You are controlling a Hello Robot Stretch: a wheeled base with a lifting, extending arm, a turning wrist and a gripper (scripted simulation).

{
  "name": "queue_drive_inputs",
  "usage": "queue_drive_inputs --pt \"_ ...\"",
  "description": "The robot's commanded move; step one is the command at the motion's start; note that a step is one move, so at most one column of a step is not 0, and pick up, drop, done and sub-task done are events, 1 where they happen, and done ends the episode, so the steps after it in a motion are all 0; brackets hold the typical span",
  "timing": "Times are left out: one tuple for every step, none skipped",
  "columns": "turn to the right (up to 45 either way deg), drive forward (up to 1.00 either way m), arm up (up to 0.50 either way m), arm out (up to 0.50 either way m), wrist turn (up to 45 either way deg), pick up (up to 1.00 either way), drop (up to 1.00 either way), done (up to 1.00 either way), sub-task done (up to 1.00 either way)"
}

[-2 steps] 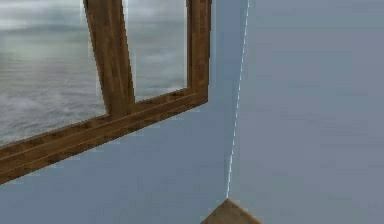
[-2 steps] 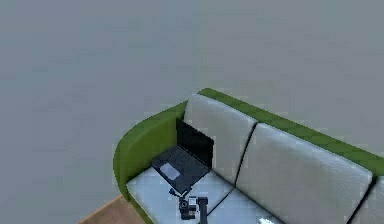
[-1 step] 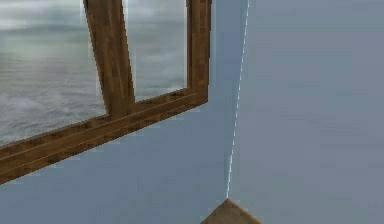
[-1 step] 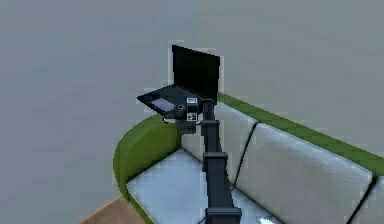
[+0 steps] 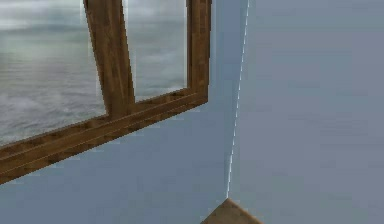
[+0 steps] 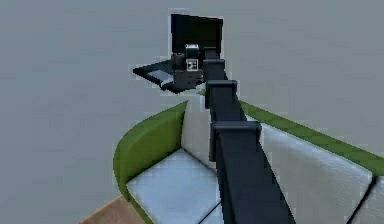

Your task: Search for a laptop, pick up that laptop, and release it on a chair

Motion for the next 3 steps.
queue_drive_inputs --pt "0.0 0.0 0.0 0.0 -45.0 0.0 0.0 0.0 0.0" --pt "0.0 0.0 0.0 0.0 -45.0 0.0 0.0 0.0 0.0" --pt "0.0 0.0 0.0 0.0 -30.0 0.0 0.0 0.0 0.0"
